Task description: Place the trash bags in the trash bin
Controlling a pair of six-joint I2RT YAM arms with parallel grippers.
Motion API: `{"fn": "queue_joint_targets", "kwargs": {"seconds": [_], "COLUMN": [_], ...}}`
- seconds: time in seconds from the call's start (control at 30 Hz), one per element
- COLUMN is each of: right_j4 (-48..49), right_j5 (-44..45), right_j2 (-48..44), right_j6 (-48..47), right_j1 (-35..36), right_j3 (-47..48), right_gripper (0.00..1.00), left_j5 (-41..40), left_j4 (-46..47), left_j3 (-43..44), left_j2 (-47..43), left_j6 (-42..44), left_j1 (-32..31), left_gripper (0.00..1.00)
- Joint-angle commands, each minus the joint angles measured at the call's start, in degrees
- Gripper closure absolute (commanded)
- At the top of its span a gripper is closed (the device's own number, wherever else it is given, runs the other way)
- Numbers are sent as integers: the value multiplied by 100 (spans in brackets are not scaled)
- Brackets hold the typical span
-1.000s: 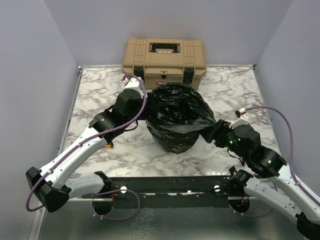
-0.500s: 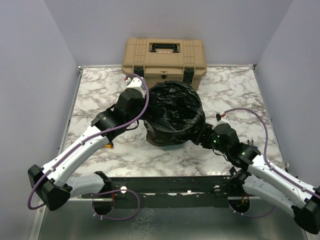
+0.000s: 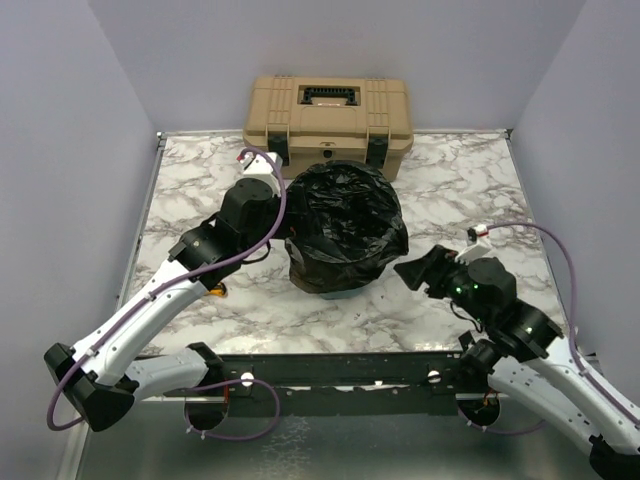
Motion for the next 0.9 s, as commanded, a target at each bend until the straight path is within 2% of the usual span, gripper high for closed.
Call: {"fn": "queue_joint_targets", "kwargs": {"seconds": [0.0,0.13,0.23,0.3,0.37,0.43,0.5,0.57,0.7,0.87], "right_j4": [-1206,-1251,-1467,-1385,-1066,-772,-740,-560,11,-221], "right_j5": [651,1204,1549,1306,52,-1830,-2626,-3430,-4213,-4694], "right_j2": [-133,447,1623,2478,3051,3632,4226,4648,5116,5881], "right_j6": [-360,-1092,-1769,-2264,-2620,-2787,-3028,-3250,-3079,-3178], "right_j1": [-26,-28,-43,-277,-1122,-2151,-2416,-2423,-2446,-2442], "right_j3": [679,1754,3139,3850,4337,4658,5023,5216,5378,5887], "right_gripper": [22,22,22,23,23,24,27,27,27,27], "left_j5": [-357,-273,64,296,385,479,636,862,993,856], "left_j4": [-315,-624,-732,-743,-736,-738,-714,-672,-661,-659], "left_j3": [158,140,48,-40,-91,-79,-46,13,6,112], "left_j2": [-163,-248,-370,-472,-562,-590,-544,-415,-183,106], "left_j6": [55,-5,-127,-277,-402,-483,-526,-521,-534,-364], "left_j1": [46,45,51,50,46,45,51,50,50,45], "left_gripper": [3,2,1,1,1,1,2,7,25,42]}}
